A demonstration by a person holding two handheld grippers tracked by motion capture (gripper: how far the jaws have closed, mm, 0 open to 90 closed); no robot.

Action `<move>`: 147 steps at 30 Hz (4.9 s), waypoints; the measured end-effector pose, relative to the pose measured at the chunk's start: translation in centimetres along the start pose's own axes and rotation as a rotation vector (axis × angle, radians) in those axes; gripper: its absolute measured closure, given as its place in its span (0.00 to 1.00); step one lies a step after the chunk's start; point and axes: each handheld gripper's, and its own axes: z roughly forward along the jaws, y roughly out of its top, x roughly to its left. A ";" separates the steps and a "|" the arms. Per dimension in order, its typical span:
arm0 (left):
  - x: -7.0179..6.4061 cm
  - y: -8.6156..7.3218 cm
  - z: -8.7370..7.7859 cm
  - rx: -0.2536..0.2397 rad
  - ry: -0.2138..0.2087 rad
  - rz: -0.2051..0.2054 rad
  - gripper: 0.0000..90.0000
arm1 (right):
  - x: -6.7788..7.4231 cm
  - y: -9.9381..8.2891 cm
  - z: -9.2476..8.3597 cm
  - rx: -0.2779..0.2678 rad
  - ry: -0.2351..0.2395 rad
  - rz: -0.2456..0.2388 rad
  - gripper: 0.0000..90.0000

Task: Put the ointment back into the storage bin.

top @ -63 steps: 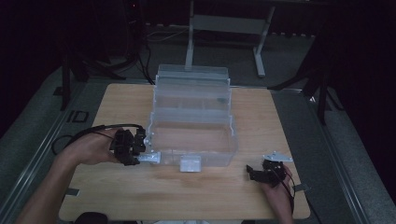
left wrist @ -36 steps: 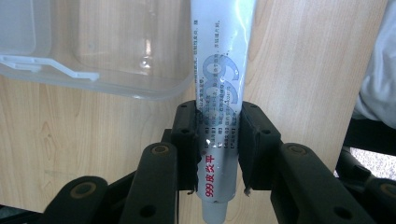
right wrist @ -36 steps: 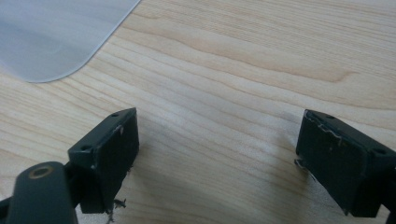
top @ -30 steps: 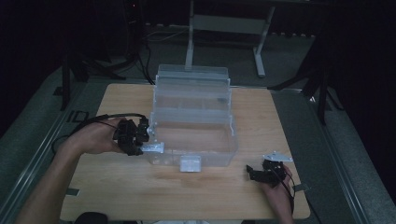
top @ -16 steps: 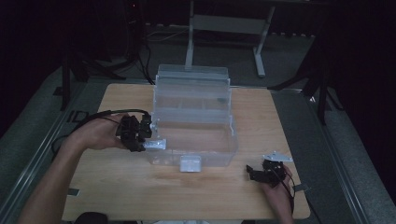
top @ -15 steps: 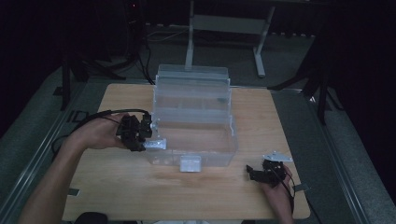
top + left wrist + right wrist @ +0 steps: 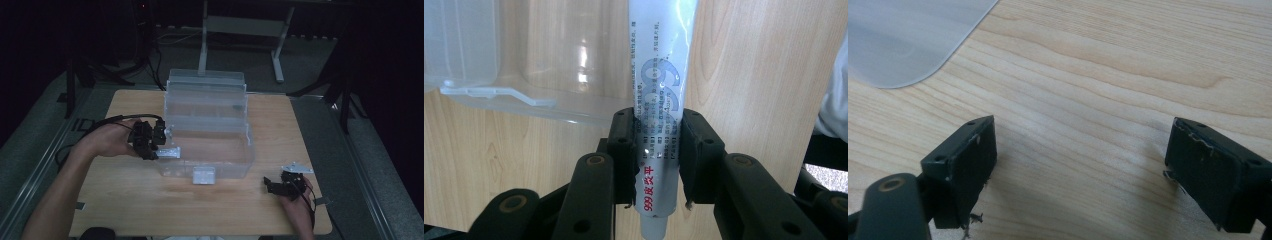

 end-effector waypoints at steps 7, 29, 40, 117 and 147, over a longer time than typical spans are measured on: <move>0.3 0.1 0.0 -0.009 -0.006 0.001 0.79 | 0.0 0.0 0.0 0.001 0.000 0.001 0.14; 1.3 0.9 0.4 -0.027 -0.021 -0.005 0.79 | 0.0 0.0 0.0 -0.001 0.000 0.000 0.14; 1.6 1.6 0.6 -0.028 -0.019 -0.002 0.79 | 0.0 0.0 0.0 -0.001 0.000 0.000 0.14; 2.9 4.4 3.9 0.017 -0.050 0.011 0.78 | 0.0 0.0 0.0 0.000 0.004 -0.002 0.14; 3.1 2.1 2.5 0.027 0.100 -0.087 0.50 | 0.0 0.0 0.0 0.000 0.008 -0.005 0.14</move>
